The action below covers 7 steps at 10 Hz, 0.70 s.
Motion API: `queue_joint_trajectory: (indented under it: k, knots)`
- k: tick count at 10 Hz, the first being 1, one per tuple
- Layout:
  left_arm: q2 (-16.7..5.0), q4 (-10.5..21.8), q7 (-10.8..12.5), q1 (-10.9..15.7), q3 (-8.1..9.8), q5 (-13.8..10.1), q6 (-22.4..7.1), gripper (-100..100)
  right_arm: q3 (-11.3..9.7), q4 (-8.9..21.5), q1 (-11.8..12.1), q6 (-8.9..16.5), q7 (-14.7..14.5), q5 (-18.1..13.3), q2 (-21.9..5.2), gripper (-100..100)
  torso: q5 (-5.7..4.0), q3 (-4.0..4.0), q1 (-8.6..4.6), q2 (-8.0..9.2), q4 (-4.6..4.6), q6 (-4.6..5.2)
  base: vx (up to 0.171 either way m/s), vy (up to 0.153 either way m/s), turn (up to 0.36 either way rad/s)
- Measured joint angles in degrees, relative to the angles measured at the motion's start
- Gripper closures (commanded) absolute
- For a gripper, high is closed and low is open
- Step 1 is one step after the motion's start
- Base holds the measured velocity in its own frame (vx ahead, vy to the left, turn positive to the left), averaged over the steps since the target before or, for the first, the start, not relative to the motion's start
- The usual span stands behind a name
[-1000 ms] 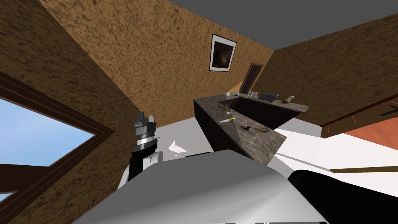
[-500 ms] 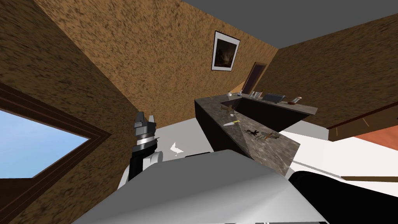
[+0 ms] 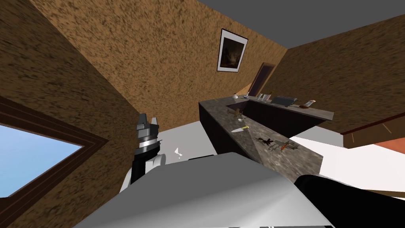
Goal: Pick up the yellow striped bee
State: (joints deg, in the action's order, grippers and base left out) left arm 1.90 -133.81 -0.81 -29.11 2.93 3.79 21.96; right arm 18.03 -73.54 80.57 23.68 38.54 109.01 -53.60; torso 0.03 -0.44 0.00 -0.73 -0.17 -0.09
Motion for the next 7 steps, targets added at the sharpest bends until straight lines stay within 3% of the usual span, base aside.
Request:
queue_joint_trajectory:
  k: [4, 7]
  knots:
    - [0.0, 0.0, 0.0, 0.0, 0.0, 0.0, 0.0, 0, 0.4, 2.0, 0.8, 4.2, 0.9, 6.1, -2.4, -100, -0.04, 0.15, -0.14, 0.23, 0.07, 0.0, 0.102, -0.008, 0.023]
    - [0.0, 0.0, 0.0, 0.0, 0.0, 0.0, 0.0, 0, 0.5, 3.4, 0.8, 7.6, 1.4, 10.4, -3.9, -100, -0.04, 0.02, -0.12, 0.03, 0.01, 0.0, 0.167, -0.016, 0.039]
